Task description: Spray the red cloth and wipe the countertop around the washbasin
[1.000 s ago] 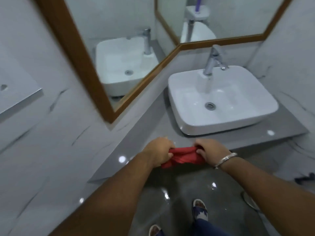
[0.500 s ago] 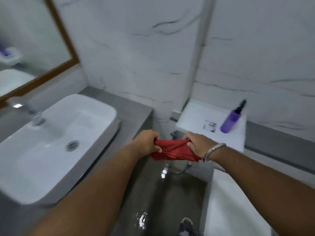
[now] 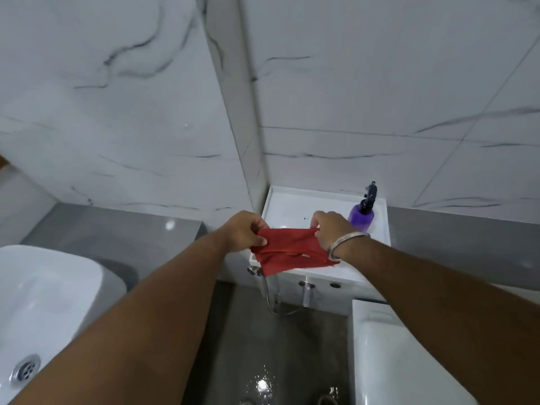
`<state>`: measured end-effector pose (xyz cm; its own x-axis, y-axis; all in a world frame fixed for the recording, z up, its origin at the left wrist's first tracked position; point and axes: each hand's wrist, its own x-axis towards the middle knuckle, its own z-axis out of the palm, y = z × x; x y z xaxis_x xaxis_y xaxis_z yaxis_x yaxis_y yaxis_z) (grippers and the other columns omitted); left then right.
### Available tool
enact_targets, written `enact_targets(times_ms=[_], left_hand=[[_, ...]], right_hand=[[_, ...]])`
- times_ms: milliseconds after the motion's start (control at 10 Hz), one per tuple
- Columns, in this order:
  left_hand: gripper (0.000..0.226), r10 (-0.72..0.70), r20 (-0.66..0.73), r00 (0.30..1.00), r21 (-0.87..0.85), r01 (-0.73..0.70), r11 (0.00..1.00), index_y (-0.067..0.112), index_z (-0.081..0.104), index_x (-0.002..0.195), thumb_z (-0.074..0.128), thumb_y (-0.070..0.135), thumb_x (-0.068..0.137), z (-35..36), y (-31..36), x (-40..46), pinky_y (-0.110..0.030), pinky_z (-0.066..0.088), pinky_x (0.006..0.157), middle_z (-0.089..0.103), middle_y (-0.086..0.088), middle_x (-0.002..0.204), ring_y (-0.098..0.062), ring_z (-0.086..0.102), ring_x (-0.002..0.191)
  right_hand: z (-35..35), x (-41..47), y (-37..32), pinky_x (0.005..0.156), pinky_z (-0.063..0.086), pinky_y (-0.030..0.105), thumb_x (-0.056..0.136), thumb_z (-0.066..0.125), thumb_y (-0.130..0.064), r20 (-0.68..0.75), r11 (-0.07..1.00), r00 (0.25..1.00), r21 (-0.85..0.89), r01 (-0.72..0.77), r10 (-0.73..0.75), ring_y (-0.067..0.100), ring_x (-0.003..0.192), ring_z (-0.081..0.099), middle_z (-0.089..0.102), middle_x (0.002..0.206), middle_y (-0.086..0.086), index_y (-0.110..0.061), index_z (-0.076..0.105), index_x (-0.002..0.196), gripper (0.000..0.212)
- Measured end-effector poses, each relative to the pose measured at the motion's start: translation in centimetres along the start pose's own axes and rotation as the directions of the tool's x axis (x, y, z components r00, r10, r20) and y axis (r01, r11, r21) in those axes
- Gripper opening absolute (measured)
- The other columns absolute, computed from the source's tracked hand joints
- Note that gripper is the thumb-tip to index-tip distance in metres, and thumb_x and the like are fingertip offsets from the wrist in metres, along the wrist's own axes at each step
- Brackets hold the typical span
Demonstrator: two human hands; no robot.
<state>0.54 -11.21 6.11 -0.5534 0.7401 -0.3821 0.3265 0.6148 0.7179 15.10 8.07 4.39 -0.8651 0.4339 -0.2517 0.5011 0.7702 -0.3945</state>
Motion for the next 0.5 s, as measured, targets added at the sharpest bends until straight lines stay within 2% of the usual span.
enact_targets(times_ms=[100,200,300,400,500], left_hand=[[0.03,0.028,-0.115,0.993,0.258,0.002,0.966,0.012,0.068,0.117,0.072,0.007,0.087,1.3,-1.5,4.9,-0.044,0.053,0.097,0.068,-0.006,0.115,-0.024,0.065,0.101],[0.037,0.13,-0.102,0.986,0.571,-0.049,0.819,0.019,0.061,0.126,0.067,0.027,0.09,2.9,-1.9,6.3,-0.044,0.047,0.101,0.061,-0.002,0.129,-0.027,0.058,0.118],[0.068,0.16,0.102,0.982,0.86,-0.167,0.482,0.017,0.041,0.145,0.053,0.059,0.092,6.5,-4.5,6.9,-0.049,0.031,0.116,0.045,-0.011,0.15,-0.03,0.038,0.14],[0.082,0.167,0.131,0.977,0.91,-0.185,0.37,0.015,0.018,0.157,0.041,0.064,0.096,6.9,-5.8,7.6,-0.054,0.009,0.124,0.022,-0.013,0.164,-0.032,0.015,0.152],[0.083,0.197,0.153,0.968,0.95,-0.198,0.24,0.016,0.009,0.16,0.041,0.06,0.097,5.0,-4.7,7.7,-0.054,-0.005,0.123,0.006,-0.018,0.167,-0.036,0.001,0.154]], right_hand=[[2.4,2.5,-0.3,0.076,0.046,0.038,0.089,0.041,-0.002,-0.075,0.97,0.996,-0.241,0.022,-0.041,0.034,0.098,0.056,0.054,0.11,0.014,-0.01,0.052,0.113,0.028],[4.8,3.0,-0.7,0.083,0.049,0.043,0.091,0.043,-0.011,-0.07,0.921,0.986,-0.372,0.117,-0.153,0.035,0.103,0.054,0.056,0.114,0.015,-0.01,0.052,0.114,0.025],[8.8,2.6,-0.6,0.107,0.039,0.049,0.097,0.042,-0.033,0.085,0.925,0.996,-0.381,0.017,0.017,0.04,0.132,0.039,0.038,0.149,0.018,-0.02,0.037,0.14,0.045],[9.9,2.8,-0.4,0.114,0.027,0.049,0.1,0.038,-0.036,0.105,0.927,0.989,-0.371,-0.061,0.107,0.04,0.143,0.022,0.016,0.161,0.013,-0.025,0.016,0.151,0.056],[9.2,2.8,-1.9,0.113,0.029,0.051,0.098,0.038,-0.022,0.138,0.93,0.969,-0.334,-0.151,0.206,0.041,0.144,0.018,0.005,0.161,0.018,-0.022,0.005,0.153,0.064]])
